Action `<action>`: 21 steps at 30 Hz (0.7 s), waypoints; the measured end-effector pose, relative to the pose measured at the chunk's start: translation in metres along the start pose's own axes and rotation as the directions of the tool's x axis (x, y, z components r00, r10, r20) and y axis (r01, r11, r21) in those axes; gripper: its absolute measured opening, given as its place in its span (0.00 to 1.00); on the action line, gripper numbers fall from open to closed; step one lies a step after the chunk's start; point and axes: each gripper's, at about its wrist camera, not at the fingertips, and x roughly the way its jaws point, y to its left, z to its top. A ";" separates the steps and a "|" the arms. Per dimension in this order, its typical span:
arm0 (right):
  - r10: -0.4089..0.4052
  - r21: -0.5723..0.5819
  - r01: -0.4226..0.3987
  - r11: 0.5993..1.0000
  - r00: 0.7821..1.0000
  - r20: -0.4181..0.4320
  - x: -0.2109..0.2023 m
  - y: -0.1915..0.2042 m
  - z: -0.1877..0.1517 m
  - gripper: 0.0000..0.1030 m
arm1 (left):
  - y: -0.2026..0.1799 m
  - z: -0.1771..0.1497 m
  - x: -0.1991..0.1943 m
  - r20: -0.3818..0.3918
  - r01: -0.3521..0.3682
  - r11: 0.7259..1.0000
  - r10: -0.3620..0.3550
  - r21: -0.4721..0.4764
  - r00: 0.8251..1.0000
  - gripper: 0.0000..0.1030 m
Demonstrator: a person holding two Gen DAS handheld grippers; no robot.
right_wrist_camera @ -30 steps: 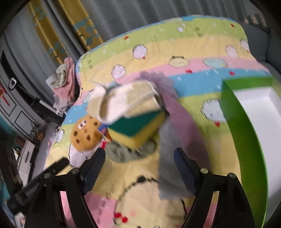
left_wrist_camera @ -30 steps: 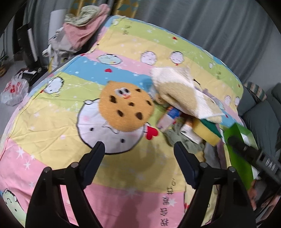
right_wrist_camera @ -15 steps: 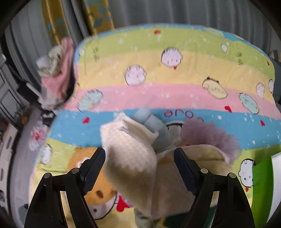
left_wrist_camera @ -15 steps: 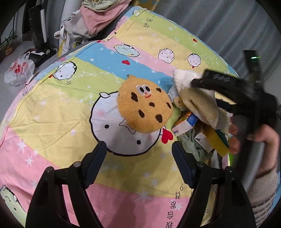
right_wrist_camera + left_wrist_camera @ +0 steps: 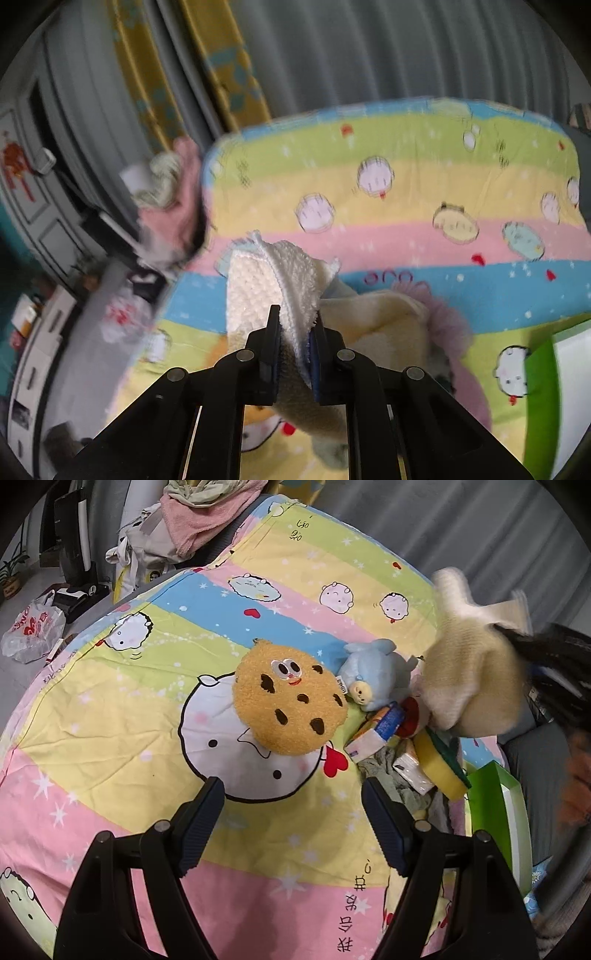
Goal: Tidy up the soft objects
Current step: 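Lift the folded towel with the right gripper off the pile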
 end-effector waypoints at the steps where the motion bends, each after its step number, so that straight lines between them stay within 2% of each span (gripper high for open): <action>1: 0.010 -0.009 -0.010 1.000 1.000 0.019 -0.014 0.001 0.000 0.13 | 0.000 -0.001 -0.002 0.001 0.006 1.000 -0.006 -0.001 1.000 0.73; 5: 0.022 -0.046 -0.019 0.999 0.998 0.066 -0.071 0.011 -0.014 0.13 | -0.003 -0.004 -0.007 0.014 -0.003 1.000 0.003 0.008 1.000 0.73; 9: 0.001 -0.063 0.000 0.998 1.000 0.021 -0.092 0.009 -0.046 0.13 | -0.009 -0.007 -0.011 0.022 -0.008 0.999 0.007 0.033 1.000 0.75; 13: -0.033 -0.033 0.030 0.999 0.995 -0.098 -0.074 -0.004 -0.095 0.13 | -0.015 -0.015 -0.010 0.007 -0.015 0.998 0.014 0.066 1.000 0.75; 17: -0.021 0.021 0.027 0.999 0.965 -0.260 -0.030 -0.023 -0.143 0.13 | -0.018 -0.021 -0.003 -0.021 -0.027 0.996 0.029 0.080 0.999 0.75; 19: 0.013 0.072 0.010 0.997 0.953 -0.303 -0.015 -0.034 -0.156 0.13 | -0.022 -0.024 0.000 -0.031 -0.031 0.995 0.033 0.091 0.999 0.75; 21: 0.018 0.102 0.014 0.995 0.951 -0.310 -0.010 -0.040 -0.158 0.13 | -0.026 -0.028 0.003 -0.041 -0.036 0.993 0.040 0.111 0.998 0.75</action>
